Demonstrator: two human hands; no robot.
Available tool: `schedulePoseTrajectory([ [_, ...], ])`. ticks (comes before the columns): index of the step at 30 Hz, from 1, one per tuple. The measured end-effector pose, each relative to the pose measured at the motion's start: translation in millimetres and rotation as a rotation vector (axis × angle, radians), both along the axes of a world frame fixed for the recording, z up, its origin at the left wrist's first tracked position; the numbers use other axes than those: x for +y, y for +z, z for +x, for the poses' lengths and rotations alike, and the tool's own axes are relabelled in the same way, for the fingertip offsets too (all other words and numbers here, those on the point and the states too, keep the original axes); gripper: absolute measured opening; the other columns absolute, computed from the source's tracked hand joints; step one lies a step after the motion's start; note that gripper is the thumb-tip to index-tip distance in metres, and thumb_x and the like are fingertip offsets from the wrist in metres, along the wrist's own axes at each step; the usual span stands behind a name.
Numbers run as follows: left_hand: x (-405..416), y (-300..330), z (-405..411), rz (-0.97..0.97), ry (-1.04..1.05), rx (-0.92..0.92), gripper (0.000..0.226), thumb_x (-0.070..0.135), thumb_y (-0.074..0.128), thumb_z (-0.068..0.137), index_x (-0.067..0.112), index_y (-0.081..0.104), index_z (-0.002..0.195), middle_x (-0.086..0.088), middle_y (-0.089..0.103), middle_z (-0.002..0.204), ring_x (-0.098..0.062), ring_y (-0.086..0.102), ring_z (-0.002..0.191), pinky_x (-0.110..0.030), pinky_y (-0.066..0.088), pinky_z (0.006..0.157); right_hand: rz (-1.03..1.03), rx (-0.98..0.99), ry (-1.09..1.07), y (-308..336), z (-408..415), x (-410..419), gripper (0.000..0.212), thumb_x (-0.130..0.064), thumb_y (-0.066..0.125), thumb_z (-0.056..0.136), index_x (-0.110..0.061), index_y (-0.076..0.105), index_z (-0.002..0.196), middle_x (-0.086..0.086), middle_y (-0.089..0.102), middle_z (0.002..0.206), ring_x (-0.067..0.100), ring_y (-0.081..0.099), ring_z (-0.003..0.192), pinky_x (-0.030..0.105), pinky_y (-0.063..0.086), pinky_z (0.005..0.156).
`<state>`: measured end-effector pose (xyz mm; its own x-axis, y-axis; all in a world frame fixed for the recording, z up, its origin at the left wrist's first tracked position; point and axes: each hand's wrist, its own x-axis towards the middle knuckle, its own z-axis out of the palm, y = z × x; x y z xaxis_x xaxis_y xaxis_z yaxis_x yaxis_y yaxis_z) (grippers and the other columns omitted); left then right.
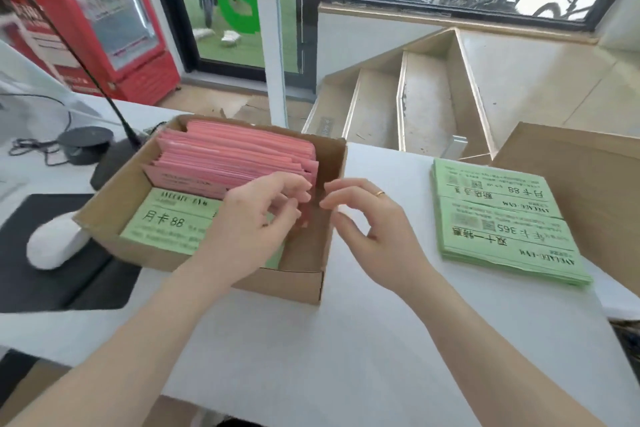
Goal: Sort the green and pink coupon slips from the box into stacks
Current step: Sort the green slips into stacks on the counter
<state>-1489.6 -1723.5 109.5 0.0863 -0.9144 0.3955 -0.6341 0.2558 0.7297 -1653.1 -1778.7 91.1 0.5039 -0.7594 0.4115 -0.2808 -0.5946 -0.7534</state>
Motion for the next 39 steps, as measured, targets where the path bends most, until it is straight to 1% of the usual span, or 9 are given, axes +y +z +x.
schedulePoseTrajectory([
  [3, 5, 0, 62, 0.016, -0.079, -0.203, 0.022, 0.015, 0.052, 0.081, 0.026, 0.062, 0.096, 0.015, 0.065, 0.086, -0.003, 0.062, 0.084, -0.005, 0.044, 0.073, 0.067, 0.044, 0.019, 2, 40, 12, 0.016, -0.006, 0.053, 0.083, -0.010, 0.067, 0.091, -0.003, 0.062, 0.098, 0.011, 0.061, 0.087, 0.020, 0.048, 0.076],
  [7, -13, 0, 130, -0.044, -0.307, -0.652, 0.028, 0.022, 0.044, 0.086, 0.014, 0.066, 0.103, 0.005, 0.067, 0.097, -0.011, 0.063, 0.085, -0.027, 0.054, 0.072, 0.151, 0.320, -0.186, -4, 87, 23, 0.017, -0.016, 0.054, 0.090, -0.017, 0.065, 0.102, -0.005, 0.063, 0.099, 0.011, 0.059, 0.090, 0.030, 0.047, 0.084],
  [10, -39, -5, 163, -0.117, -0.562, -0.969, 0.020, 0.009, 0.070, 0.075, 0.015, 0.071, 0.094, -0.001, 0.069, 0.099, -0.021, 0.067, 0.087, -0.033, 0.056, 0.072, 0.293, 0.660, -0.389, -13, 115, 25, 0.021, -0.026, 0.049, 0.092, -0.015, 0.059, 0.107, -0.001, 0.060, 0.106, 0.018, 0.056, 0.097, 0.034, 0.046, 0.084],
  [15, -70, -19, 191, -0.224, -0.772, -1.247, 0.055, 0.011, 0.084, 0.054, 0.023, 0.070, 0.106, -0.004, 0.060, 0.127, -0.024, 0.059, 0.114, -0.043, 0.045, 0.093, 0.578, 0.795, -0.542, -16, 126, 18, 0.018, -0.032, 0.055, 0.089, -0.014, 0.055, 0.090, 0.000, 0.061, 0.095, 0.020, 0.057, 0.084, 0.033, 0.047, 0.070],
  [20, -82, -31, 210, -0.079, -0.793, -1.325, 0.067, 0.005, 0.044, 0.091, 0.027, 0.017, 0.148, 0.010, -0.021, 0.145, -0.019, 0.001, 0.144, -0.031, -0.001, 0.112, 0.796, 0.739, -0.483, -4, 146, 14, 0.023, -0.022, 0.057, 0.089, -0.007, 0.061, 0.105, 0.004, 0.065, 0.093, 0.014, 0.056, 0.070, 0.027, 0.047, 0.062],
  [22, -84, -31, 210, -0.019, -0.810, -1.305, 0.070, 0.001, 0.036, 0.092, 0.029, 0.004, 0.148, 0.014, -0.030, 0.140, -0.015, -0.011, 0.143, -0.026, -0.009, 0.108, 0.779, 0.745, -0.512, -3, 153, 14, 0.022, -0.020, 0.056, 0.090, -0.006, 0.061, 0.107, 0.001, 0.062, 0.094, 0.008, 0.053, 0.065, 0.020, 0.043, 0.055],
  [31, -93, -34, 212, 0.053, -0.838, -1.019, 0.068, -0.003, 0.035, 0.090, 0.034, 0.020, 0.145, 0.028, -0.016, 0.141, -0.002, -0.005, 0.142, -0.017, -0.003, 0.107, 0.629, 0.658, -0.670, -5, 158, 27, 0.018, -0.017, 0.057, 0.088, -0.010, 0.065, 0.103, -0.002, 0.062, 0.090, 0.011, 0.055, 0.074, 0.025, 0.042, 0.060],
  [35, -98, -37, 212, 0.071, -0.854, -0.882, 0.042, 0.029, 0.032, 0.100, 0.027, 0.034, 0.142, 0.025, 0.001, 0.149, -0.002, 0.003, 0.142, -0.017, -0.002, 0.109, 0.687, 0.318, -0.605, -1, 160, 36, 0.017, -0.011, 0.060, 0.085, -0.017, 0.057, 0.101, -0.003, 0.067, 0.099, 0.014, 0.065, 0.090, 0.033, 0.053, 0.080],
  [39, -92, -31, 216, 0.096, -0.817, -0.729, 0.066, 0.064, 0.029, 0.085, 0.022, 0.050, 0.131, 0.011, 0.022, 0.152, 0.000, 0.009, 0.137, -0.024, 0.009, 0.110, 0.480, 0.121, -0.545, 2, 159, 43, 0.023, -0.002, 0.054, 0.087, -0.025, 0.056, 0.087, -0.009, 0.068, 0.086, 0.010, 0.065, 0.081, 0.035, 0.054, 0.079],
])
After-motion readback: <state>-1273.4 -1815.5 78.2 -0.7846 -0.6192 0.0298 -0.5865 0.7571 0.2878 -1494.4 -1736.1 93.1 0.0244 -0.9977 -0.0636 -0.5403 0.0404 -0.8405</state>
